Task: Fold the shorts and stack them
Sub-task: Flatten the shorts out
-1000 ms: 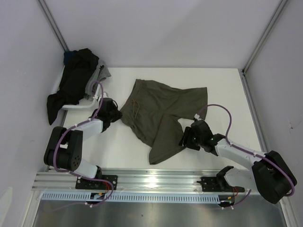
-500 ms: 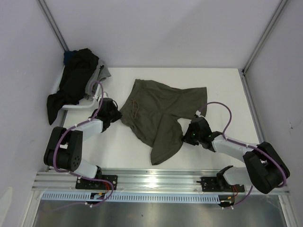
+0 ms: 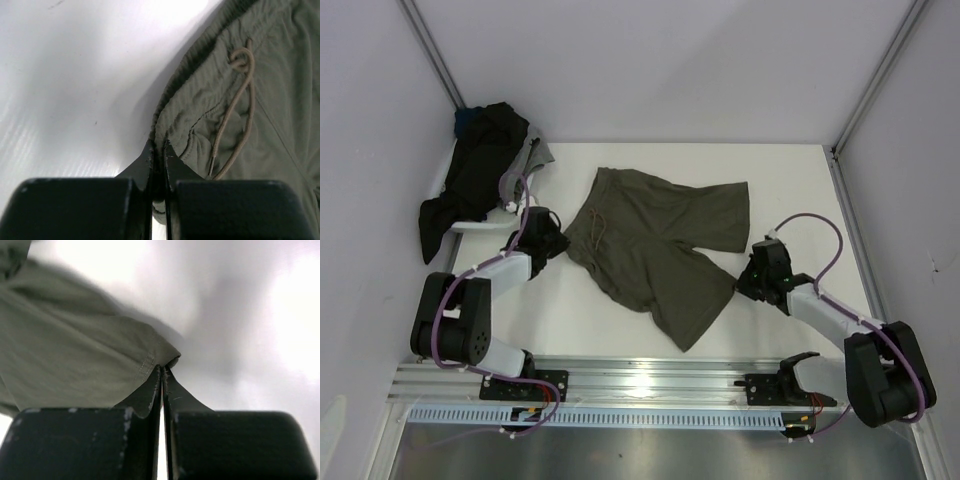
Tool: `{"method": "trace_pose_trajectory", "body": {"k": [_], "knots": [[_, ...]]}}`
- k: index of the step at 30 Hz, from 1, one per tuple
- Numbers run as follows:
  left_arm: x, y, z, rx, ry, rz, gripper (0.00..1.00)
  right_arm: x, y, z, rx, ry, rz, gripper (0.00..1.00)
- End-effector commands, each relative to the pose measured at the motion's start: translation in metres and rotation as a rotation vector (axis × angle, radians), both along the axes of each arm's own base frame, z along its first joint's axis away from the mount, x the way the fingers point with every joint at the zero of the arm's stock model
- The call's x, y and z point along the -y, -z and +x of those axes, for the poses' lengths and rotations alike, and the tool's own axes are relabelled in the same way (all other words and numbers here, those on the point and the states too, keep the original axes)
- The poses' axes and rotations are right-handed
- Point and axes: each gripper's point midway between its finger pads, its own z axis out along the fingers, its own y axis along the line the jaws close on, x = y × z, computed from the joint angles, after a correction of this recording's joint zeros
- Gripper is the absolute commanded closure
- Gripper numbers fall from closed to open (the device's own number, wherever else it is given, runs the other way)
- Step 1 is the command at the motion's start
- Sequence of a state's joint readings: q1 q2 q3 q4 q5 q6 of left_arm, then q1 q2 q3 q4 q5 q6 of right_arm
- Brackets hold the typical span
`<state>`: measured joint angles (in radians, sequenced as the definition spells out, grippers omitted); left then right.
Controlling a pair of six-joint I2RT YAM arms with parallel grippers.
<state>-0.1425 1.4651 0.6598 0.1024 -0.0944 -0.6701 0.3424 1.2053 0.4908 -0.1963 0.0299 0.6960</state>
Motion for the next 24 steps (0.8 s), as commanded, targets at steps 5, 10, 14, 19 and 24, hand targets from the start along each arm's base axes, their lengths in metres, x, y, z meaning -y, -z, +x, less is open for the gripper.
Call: {"method": "trace_pose_trajectory", "body": {"k": [5,10,14,19,24], "knots": [[-0.014,-0.015,0.007,0.055,-0.024,0.025,1.00,0.047,-0.009,0.021,-0.002,0.080,-0.083,1.00],[-0.015,-0.016,0.007,0.055,-0.025,0.032,1.00,0.054,-0.004,0.038,-0.036,0.057,-0.103,0.76],[-0.014,-0.016,0.007,0.057,-0.023,0.032,1.00,0.037,-0.014,0.039,-0.027,-0.001,-0.064,0.30],[-0.015,-0.016,0.007,0.057,-0.023,0.036,1.00,-0.006,-0.055,0.013,0.065,-0.198,-0.080,0.30],[-0.015,-0.017,0.014,0.046,-0.018,0.047,1.00,-0.061,-0.080,-0.036,0.172,-0.514,-0.091,0.33]]}}
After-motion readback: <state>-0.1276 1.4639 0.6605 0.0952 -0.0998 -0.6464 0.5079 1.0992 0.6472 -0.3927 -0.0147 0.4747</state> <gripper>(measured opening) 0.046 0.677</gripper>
